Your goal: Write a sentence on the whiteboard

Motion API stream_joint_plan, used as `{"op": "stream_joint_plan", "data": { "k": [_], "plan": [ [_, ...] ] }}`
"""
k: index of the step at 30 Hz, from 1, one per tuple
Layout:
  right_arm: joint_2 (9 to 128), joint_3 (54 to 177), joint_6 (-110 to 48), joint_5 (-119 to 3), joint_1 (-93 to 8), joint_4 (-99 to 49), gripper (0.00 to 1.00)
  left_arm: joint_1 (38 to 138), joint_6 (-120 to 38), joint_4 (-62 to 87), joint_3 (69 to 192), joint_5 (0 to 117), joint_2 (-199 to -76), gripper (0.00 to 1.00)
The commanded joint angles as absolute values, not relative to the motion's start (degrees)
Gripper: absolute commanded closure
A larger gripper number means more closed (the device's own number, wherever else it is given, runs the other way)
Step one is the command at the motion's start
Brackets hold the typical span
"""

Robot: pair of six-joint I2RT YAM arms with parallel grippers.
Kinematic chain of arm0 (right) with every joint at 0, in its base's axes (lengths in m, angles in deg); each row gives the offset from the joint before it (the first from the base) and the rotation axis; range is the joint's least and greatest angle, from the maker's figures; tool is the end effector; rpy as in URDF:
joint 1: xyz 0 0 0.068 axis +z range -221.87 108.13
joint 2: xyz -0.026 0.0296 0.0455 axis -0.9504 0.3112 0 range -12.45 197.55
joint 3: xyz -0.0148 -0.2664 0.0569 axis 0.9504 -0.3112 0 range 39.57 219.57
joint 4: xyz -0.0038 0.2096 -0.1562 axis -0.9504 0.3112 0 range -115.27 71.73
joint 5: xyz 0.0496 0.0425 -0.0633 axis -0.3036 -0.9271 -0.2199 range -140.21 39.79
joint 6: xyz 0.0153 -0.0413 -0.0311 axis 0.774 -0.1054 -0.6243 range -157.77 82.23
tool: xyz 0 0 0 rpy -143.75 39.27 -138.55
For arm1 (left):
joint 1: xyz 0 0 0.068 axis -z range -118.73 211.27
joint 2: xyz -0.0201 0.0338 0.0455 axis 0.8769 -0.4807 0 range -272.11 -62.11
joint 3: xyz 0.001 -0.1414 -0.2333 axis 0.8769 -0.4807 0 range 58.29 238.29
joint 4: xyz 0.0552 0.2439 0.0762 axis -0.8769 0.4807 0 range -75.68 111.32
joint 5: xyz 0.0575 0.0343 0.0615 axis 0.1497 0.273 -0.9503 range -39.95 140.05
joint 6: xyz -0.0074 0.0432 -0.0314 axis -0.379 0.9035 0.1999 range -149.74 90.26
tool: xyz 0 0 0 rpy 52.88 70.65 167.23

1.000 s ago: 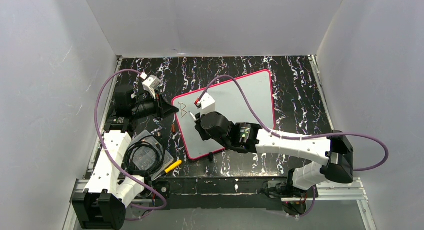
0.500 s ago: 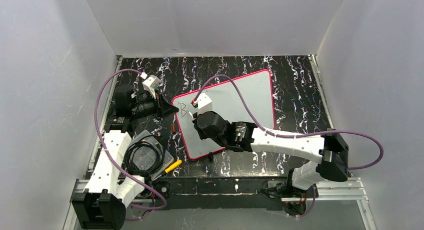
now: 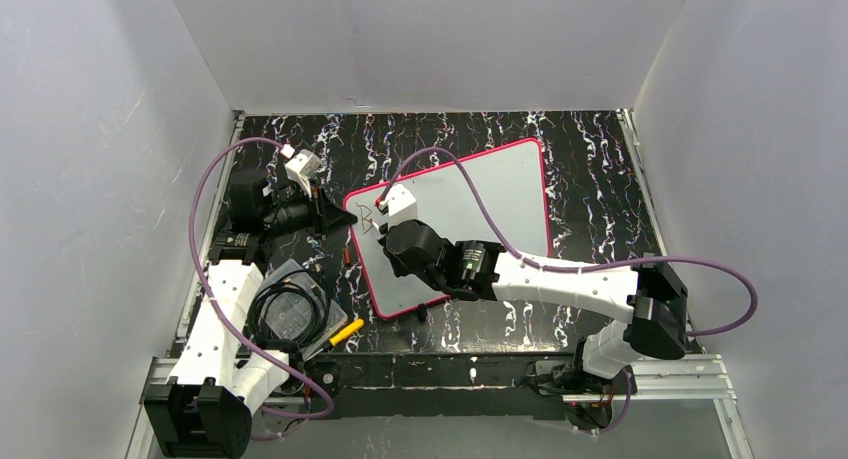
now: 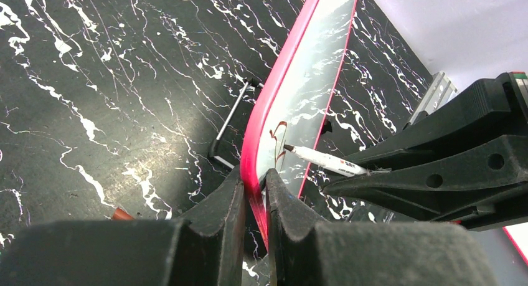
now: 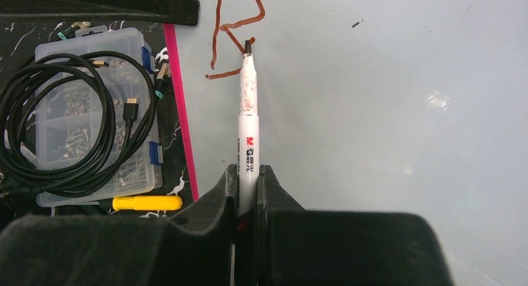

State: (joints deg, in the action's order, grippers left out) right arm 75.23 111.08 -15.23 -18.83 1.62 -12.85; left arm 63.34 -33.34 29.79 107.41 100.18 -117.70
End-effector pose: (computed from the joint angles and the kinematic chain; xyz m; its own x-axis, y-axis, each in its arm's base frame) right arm 0.1181 0.3332 0.3167 -0.3896 -0.1628 -0.9065 -0.5839 0.8048 0.1064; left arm 0.2096 -0.0350 0.3271 -0.4187 -0.0252 -0.9078 0.7097 0.6147 -0.3443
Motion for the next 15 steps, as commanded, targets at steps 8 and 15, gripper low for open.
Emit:
{"op": "stream_joint_plan", "data": {
  "k": [8, 15],
  "plan": [
    [73.8, 112.06, -12.53, -14.94, 0.99, -10.88, 0.99, 64.1, -30.09, 31.77, 106.98, 100.24, -116.25, 1.0],
    [73.37, 110.34, -11.44, -16.03, 0.99, -10.6, 0.99, 64.13, -30.02, 31.81, 106.98, 100.16, -116.16, 1.0]
  ]
}}
